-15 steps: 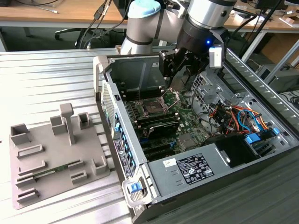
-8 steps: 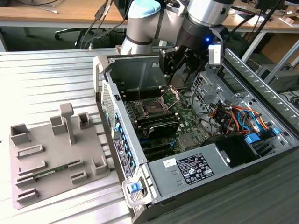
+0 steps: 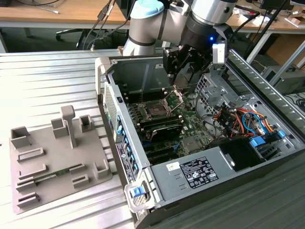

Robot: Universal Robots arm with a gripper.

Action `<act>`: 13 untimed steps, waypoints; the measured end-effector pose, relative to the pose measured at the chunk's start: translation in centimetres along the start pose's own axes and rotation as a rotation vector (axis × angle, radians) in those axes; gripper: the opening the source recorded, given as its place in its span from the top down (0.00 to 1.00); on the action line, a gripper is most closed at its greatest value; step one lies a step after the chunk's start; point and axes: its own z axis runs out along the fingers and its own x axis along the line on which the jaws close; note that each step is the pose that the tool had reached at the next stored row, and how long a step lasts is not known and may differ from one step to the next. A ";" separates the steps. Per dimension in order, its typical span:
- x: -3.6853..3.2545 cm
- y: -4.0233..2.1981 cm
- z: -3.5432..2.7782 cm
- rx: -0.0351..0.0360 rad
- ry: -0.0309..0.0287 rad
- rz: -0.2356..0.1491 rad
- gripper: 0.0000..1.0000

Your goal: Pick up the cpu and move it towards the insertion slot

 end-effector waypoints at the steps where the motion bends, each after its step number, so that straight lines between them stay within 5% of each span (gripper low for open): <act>1: -0.15 0.03 0.05 -0.0085 0.0002 0.000 0.45; 4: -0.47 0.07 0.20 -0.0211 0.0008 0.000 0.45; 13: -1.71 0.04 0.69 -0.0217 0.0037 -0.001 0.45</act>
